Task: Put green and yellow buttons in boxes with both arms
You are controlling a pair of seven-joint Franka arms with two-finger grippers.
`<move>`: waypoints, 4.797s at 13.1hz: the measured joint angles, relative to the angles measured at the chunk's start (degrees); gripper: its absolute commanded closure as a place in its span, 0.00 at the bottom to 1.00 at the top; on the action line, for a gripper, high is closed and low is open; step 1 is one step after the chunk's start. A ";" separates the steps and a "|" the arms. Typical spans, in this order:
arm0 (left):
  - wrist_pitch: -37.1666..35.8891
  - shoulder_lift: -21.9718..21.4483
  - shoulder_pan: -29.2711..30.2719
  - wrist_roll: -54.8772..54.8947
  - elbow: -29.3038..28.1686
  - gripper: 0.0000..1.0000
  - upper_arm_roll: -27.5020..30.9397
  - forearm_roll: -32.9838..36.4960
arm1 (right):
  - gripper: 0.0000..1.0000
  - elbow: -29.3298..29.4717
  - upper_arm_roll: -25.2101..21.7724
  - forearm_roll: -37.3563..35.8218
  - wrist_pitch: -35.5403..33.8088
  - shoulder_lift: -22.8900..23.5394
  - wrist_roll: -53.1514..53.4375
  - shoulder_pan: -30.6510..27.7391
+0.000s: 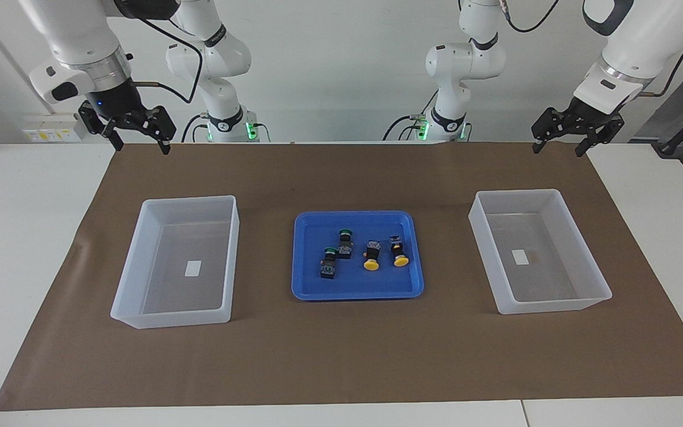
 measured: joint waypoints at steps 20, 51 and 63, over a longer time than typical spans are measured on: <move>-0.01 0.00 0.00 0.00 0.00 0.00 0.00 0.00 | 0.00 -3.22 0.95 0.13 27.82 18.10 28.82 20.90; -0.02 0.00 0.00 0.00 -0.01 0.00 0.00 0.00 | 1.00 -7.02 0.45 1.05 39.33 18.73 36.78 20.70; -0.02 0.00 0.00 0.00 -0.01 0.00 0.00 0.00 | 0.90 -20.47 -0.07 3.59 46.03 18.17 -4.08 -3.03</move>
